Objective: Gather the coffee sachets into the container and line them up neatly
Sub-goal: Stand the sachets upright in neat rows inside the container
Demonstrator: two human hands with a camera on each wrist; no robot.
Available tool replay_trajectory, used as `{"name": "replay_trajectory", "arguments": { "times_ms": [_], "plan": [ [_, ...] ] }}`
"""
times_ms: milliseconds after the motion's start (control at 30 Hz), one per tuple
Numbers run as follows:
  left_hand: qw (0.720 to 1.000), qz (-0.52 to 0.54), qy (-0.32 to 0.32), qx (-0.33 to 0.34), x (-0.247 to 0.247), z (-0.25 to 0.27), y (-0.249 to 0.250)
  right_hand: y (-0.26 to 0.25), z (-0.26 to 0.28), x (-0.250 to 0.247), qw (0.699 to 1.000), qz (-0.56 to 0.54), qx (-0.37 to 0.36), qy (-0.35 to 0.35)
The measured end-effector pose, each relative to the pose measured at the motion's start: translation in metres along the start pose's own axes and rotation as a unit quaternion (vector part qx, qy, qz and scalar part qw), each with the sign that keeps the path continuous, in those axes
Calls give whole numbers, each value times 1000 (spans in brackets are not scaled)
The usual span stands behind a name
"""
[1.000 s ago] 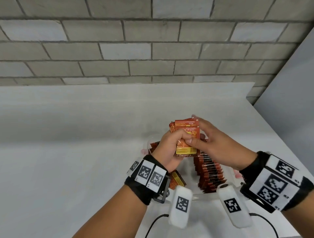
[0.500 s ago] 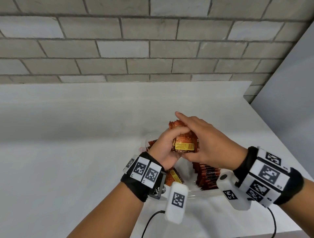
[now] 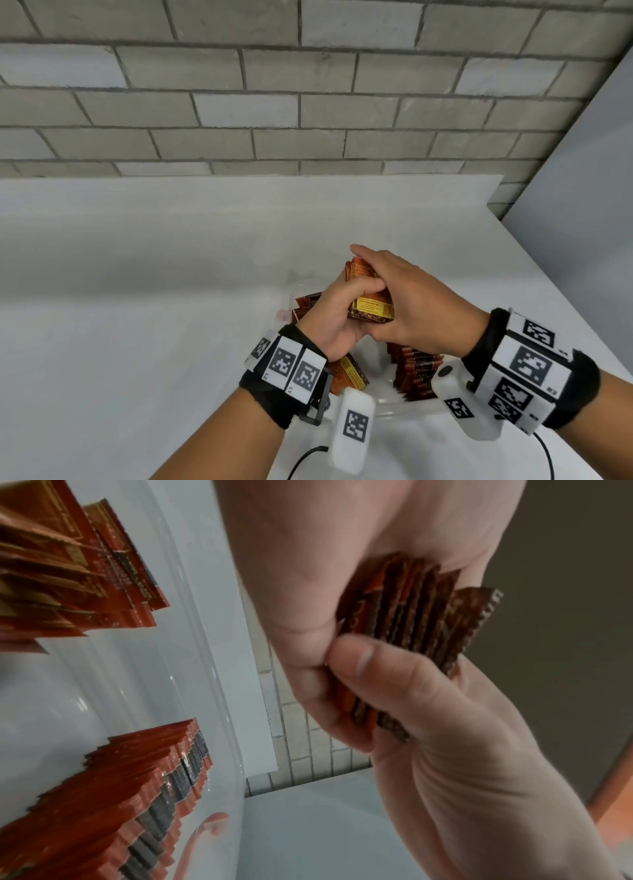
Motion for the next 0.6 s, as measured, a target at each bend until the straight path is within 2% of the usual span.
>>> {"name": "replay_trajectory", "arguments": {
  "times_ms": [133, 300, 367, 433, 500, 600],
  "plan": [
    [997, 66, 27, 2, -13, 2, 2, -2, -3, 2, 1000, 10, -8, -5],
    [999, 2, 36, -18, -24, 2, -7, -1, -5, 11, 999, 33, -18, -17],
    [999, 3, 31, -14, -24, 4, -7, 1, -2, 12, 999, -17, -6, -35],
    [1000, 3, 19, -4, -24, 7, -5, 7, 2, 1, 995, -96, 5, 0],
    [1000, 1, 6, 9, -24, 10, -1, 18, 4, -10, 992, -116, 21, 51],
    [1000, 0, 11, 11, -28, 14, -1, 32, 5, -9, 986, -144, 66, 47]
  ]
}}
Point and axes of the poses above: each hand's wrist, its own z-axis away from the middle knuckle, its own x-axis out of the palm, y = z × x, the point moved 9 cm from there along -z, towards the middle knuckle, and after that the axes turned 8 degrees about x, right-handed, at the moved point
